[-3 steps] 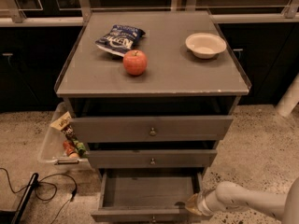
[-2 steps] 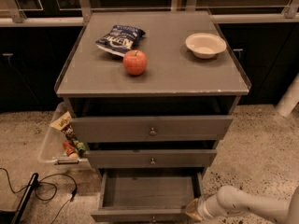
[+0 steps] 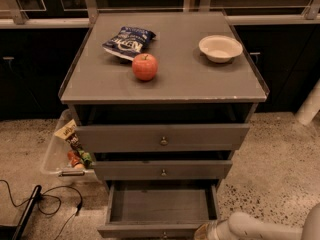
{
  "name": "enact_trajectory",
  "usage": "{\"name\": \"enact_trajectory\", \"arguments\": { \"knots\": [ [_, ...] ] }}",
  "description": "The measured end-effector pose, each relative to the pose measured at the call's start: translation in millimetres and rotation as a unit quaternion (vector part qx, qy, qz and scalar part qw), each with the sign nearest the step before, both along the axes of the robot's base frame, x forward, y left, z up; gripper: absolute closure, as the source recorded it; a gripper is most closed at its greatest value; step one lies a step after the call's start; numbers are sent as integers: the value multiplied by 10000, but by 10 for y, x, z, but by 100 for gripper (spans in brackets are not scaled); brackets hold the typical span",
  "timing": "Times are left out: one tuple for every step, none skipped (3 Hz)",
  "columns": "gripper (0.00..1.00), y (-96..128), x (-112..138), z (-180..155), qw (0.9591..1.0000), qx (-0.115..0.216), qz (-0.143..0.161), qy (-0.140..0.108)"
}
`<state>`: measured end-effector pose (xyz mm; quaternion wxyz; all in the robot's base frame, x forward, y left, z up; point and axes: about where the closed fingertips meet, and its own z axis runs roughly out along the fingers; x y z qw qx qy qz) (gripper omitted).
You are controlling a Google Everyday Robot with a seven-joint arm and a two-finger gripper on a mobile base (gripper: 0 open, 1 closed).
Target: Close bottom drawer
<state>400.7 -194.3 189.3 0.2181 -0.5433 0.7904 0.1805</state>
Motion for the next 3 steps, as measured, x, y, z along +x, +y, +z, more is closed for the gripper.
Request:
{"name": "enact_trajectory", "arguments": {
  "knots": [
    [100,97,33,-212,9997,34,126,-196],
    [81,105,23,-229,9997,40,134,-193],
    [59,105,23,-229,9997,40,134,-193]
  ]
}}
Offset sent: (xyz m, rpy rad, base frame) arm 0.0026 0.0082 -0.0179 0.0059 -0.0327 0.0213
